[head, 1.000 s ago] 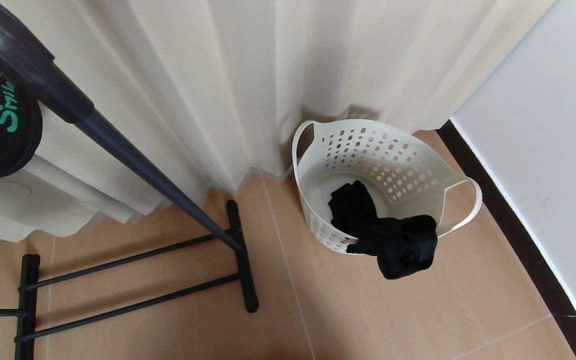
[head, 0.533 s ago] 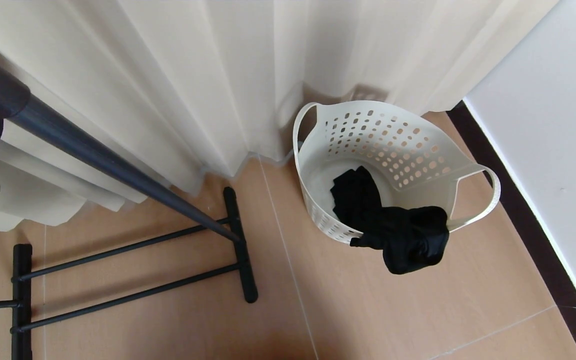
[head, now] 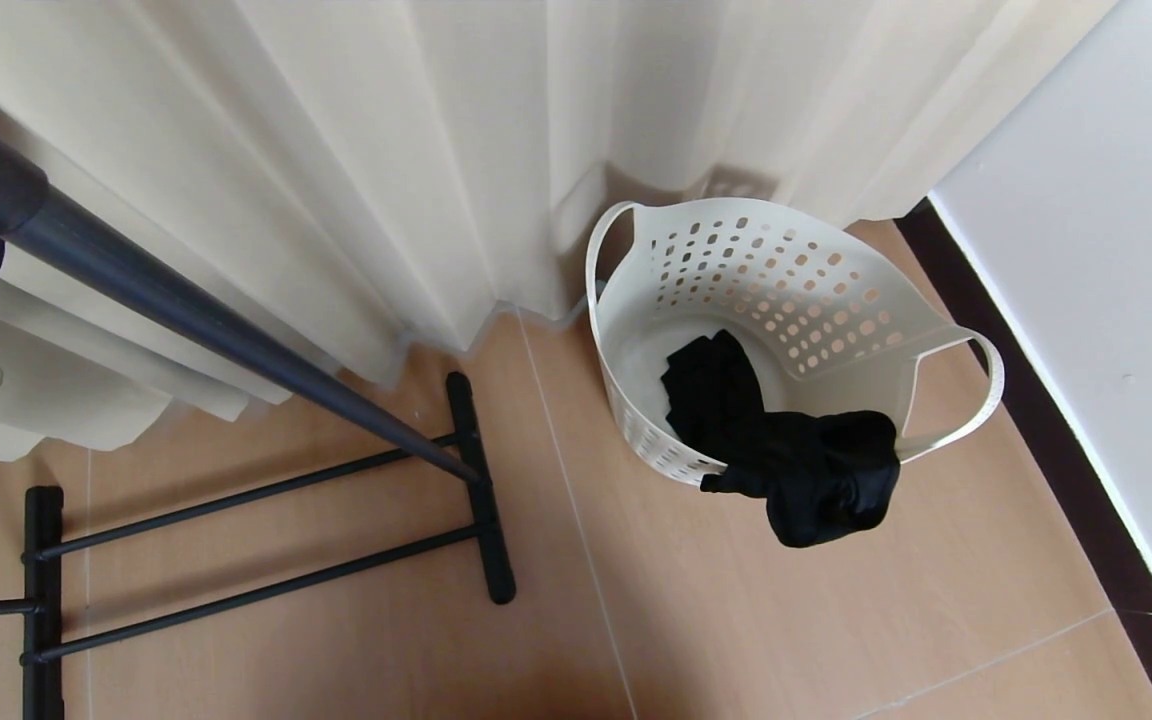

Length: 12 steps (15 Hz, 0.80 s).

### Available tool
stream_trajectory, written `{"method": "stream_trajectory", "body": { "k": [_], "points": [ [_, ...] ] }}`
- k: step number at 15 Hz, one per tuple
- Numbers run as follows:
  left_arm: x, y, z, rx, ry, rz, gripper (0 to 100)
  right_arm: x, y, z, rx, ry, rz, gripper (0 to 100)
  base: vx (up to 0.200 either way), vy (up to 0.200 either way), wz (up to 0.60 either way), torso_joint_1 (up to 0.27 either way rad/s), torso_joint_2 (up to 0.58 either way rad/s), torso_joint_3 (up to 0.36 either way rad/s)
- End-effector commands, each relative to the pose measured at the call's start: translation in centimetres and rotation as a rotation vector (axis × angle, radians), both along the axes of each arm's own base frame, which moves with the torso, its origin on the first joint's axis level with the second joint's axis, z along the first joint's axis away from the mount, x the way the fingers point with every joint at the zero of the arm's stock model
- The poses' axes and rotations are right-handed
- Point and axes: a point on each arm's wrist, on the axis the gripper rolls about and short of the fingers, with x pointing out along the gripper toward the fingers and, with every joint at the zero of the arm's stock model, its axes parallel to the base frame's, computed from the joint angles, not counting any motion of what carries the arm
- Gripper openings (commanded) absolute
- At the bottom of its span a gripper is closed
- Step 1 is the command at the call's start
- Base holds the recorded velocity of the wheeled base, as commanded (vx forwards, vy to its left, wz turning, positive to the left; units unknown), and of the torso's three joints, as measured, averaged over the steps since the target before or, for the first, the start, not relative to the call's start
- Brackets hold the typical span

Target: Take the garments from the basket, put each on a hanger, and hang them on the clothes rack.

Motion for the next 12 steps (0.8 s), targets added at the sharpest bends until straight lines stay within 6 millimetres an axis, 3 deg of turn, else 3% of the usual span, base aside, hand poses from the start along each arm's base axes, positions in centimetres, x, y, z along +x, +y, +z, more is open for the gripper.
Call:
{"method": "stream_trajectory", "body": {
  "k": [1,2,3,7,10,11,12],
  "points": [
    [0.0,0.0,0.0,-0.006,0.000,0.003,100,9.7,0.4,6.4,-0.040,0.217,0.084,100,0.000,0.000,0.00,0.000,0.00,0.000],
    [0.0,0.0,0.0,-0.009,0.000,0.003,100,10.8,0.4,7.5,-0.064,0.203,0.094,100,0.000,0.000,0.00,0.000,0.00,0.000],
    [0.0,0.0,0.0,-0.012,0.000,0.003,100,13.3,0.5,9.3,-0.098,0.211,0.110,100,0.000,0.000,0.00,0.000,0.00,0.000],
    [0.0,0.0,0.0,-0.012,0.000,0.003,100,16.4,0.8,12.6,-0.254,0.230,0.174,100,0.000,0.000,0.00,0.000,0.00,0.000],
    [0.0,0.0,0.0,-0.012,0.000,0.003,100,19.5,1.0,13.0,-0.279,0.273,0.150,100,0.000,0.000,0.00,0.000,0.00,0.000],
    [0.0,0.0,0.0,-0.012,0.000,0.005,100,20.3,1.2,12.2,-0.302,0.328,0.113,100,0.000,0.000,0.00,0.000,0.00,0.000],
    [0.0,0.0,0.0,-0.012,0.000,0.005,100,20.1,1.6,11.7,-0.295,0.377,0.097,100,0.000,0.000,0.00,0.000,0.00,0.000]
  ]
}}
